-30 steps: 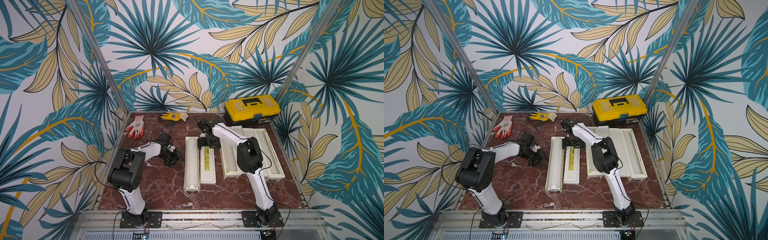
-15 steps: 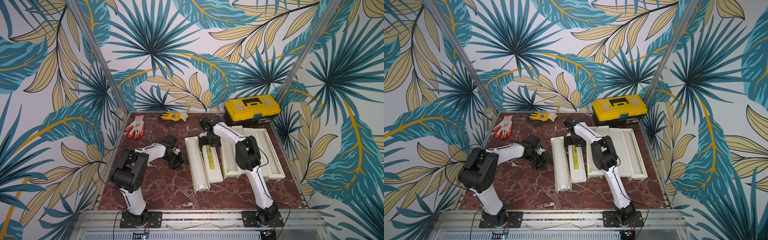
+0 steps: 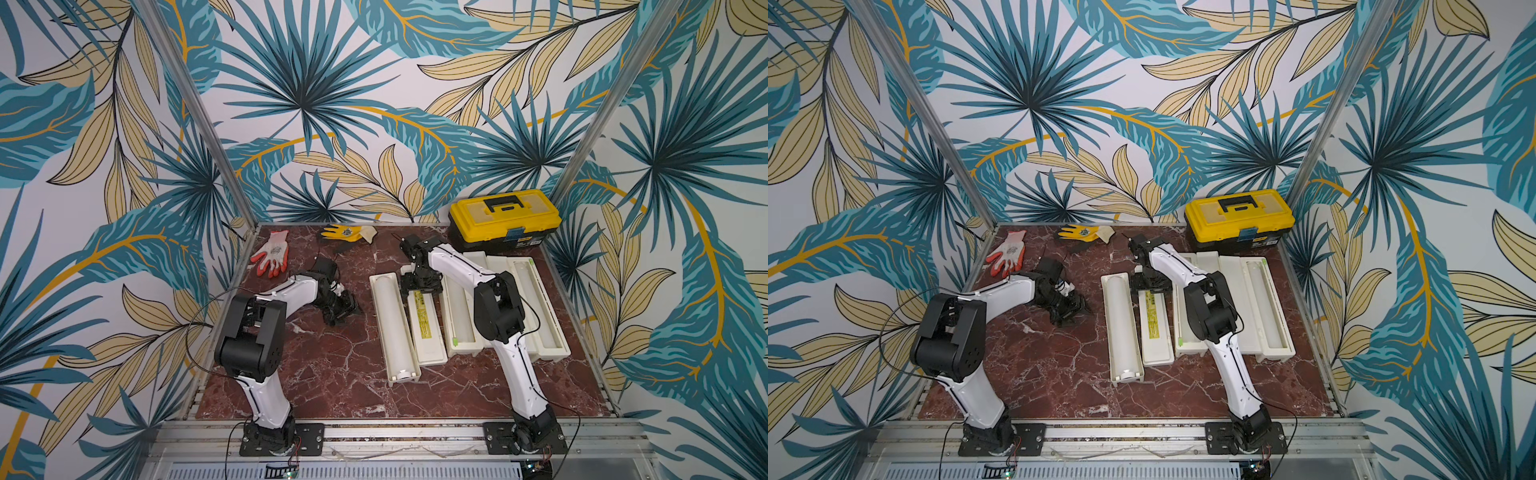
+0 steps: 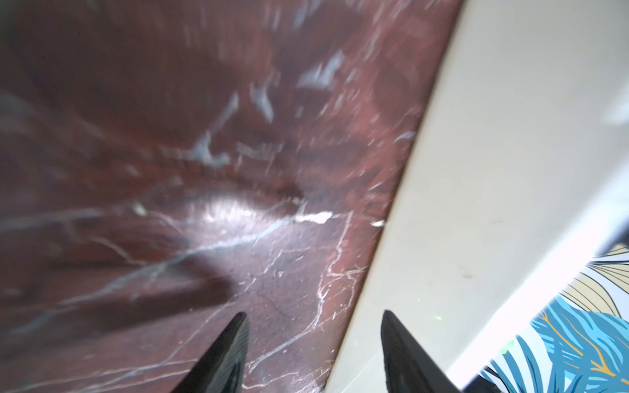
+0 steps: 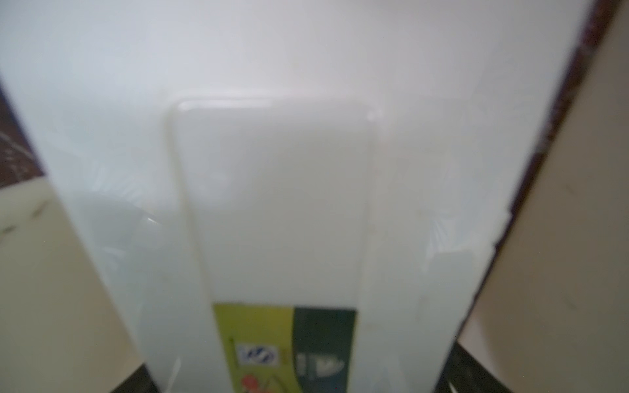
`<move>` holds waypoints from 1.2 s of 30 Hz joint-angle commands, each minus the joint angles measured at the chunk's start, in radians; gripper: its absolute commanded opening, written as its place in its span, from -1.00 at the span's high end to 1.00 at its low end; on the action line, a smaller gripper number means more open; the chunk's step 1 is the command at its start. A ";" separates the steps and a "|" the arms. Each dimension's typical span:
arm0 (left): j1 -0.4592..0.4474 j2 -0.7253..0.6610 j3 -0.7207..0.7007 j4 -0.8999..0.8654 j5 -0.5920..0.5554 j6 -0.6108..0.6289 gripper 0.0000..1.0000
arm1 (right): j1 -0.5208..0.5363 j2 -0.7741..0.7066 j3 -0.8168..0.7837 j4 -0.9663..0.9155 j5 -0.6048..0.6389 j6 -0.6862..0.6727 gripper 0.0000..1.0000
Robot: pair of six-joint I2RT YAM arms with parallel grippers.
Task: Put plastic wrap rolls into dispensers
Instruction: Adjust the plastic wrap cutting box at the center of the board, then close the lid on the plastic wrap cutting box.
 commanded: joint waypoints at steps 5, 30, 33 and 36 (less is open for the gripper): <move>0.025 -0.004 0.134 -0.016 0.013 0.101 -0.37 | 0.019 -0.298 -0.100 -0.057 -0.009 0.016 -0.46; 0.057 -0.047 0.061 -0.015 0.034 0.157 -0.45 | 0.191 -0.148 0.002 -0.013 -0.088 0.188 -0.51; 0.057 -0.039 0.059 -0.015 0.035 0.158 -0.45 | 0.193 -0.141 0.005 -0.009 -0.101 0.208 -0.51; 0.058 -0.034 0.054 -0.013 0.034 0.159 -0.45 | 0.196 -0.133 0.027 -0.021 -0.110 0.215 -0.51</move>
